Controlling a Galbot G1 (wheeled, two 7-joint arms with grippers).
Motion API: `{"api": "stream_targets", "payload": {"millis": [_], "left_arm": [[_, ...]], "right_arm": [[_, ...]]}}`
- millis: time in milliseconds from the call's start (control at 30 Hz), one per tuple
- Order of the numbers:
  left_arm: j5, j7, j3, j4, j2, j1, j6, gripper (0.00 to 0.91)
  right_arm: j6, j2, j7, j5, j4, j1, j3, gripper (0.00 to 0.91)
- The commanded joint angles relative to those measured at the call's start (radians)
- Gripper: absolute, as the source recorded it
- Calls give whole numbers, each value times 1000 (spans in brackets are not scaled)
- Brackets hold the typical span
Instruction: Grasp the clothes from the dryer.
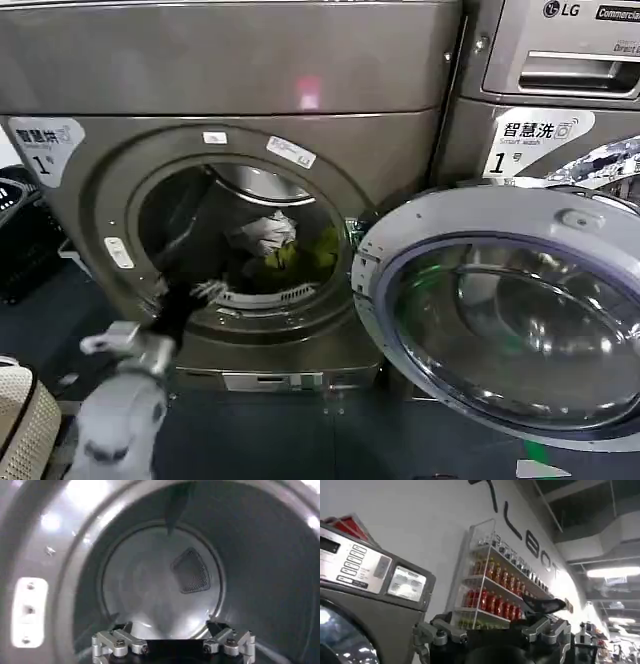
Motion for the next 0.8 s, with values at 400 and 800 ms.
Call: {"api": "stream_targets", "payload": {"millis": [400,800], "left_arm": [[75,-1,120,747,-74,-556,-116,907],[63,158,225,1065,-92,-726,-117,907]], "right_arm": [[-12,-25,-9,-45,-24,6,1,907],[-9,-25,-20,-42,-21,12,-5,907]]}}
